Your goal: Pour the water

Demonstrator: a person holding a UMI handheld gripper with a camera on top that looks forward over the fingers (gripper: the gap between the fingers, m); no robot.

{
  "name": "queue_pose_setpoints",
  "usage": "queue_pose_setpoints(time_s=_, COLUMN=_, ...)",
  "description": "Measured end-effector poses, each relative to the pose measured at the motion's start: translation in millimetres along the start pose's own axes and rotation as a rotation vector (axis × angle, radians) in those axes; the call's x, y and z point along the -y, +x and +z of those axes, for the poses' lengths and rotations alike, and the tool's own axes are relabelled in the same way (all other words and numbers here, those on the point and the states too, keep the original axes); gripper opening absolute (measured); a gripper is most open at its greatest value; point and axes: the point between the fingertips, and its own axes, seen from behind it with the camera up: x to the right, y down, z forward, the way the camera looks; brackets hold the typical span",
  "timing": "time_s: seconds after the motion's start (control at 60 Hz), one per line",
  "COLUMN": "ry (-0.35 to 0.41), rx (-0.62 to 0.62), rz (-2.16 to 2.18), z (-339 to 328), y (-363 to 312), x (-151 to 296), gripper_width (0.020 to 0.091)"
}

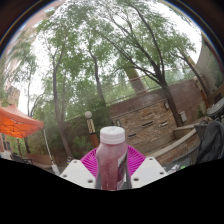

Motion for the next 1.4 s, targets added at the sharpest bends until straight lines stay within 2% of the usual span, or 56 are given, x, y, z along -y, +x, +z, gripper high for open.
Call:
queue_pose_setpoints(time_s=0.067, ry=-0.076, rx=-0.083, rz=-0.142, z=-5, y=59, x=-37, gripper_width=0.0347)
queue_pose_setpoints(time_s=0.233, ry=-0.280, rx=-0.231, rz=-0.246, z=-10, y=193, x=-162, gripper_width=0.0347)
queue_pose_setpoints(time_s=0.367, ry=-0.349, rx=-0.299, rz=-0.324, z=-27, y=261, x=-219, gripper_width=0.0348)
queue_pose_setpoints(time_s=0.383, ry=-0.354, rx=-0.305, rz=-0.329, z=-13, y=246, x=-219, gripper_width=0.0347)
queue_pose_setpoints(time_s=0.45, ry=-0.386, rx=-0.309, rz=-0.321, z=-19, y=258, x=-239, gripper_width=0.0349)
queue_pose_setpoints(time_s=0.483, ry=-0.345, rx=-0.286, rz=-0.323, z=-15, y=255, x=-232, gripper_width=0.0350)
queue_pose_setpoints(time_s=0.683, ry=-0.336, rx=-0.291, rz=-0.296, z=-19, y=259, x=-232, gripper_width=0.0359)
queue_pose_setpoints(time_s=0.717, ry=-0.340, rx=-0.289, rz=-0.301, z=-19, y=258, x=-231, gripper_width=0.0429)
queue_pose_setpoints(time_s=0.8, ry=-0.358, rx=-0.296, rz=-0.335, z=-16, y=251, x=-236, gripper_width=0.0533)
queue_pose_setpoints(time_s=0.833, ry=-0.393, rx=-0.312, rz=-0.350, z=-19, y=252, x=-243, gripper_width=0.0642)
queue_pose_setpoints(time_s=0.883, ry=-0.448, rx=-0.315, rz=-0.363, z=-35, y=262, x=-247, gripper_width=0.0855)
queue_pose_setpoints(time_s=0.95, ry=-0.469, rx=-0.314, rz=-0.378, z=-39, y=244, x=-247, gripper_width=0.0819)
queue_pose_setpoints(time_s=1.05, ry=-0.481, rx=-0.288, rz=-0.398, z=-65, y=219, x=-234, gripper_width=0.0843)
queue_pose_setpoints(time_s=1.4, ry=-0.422, rx=-0.306, rz=-0.358, z=-224, y=102, x=-139, gripper_width=0.0832)
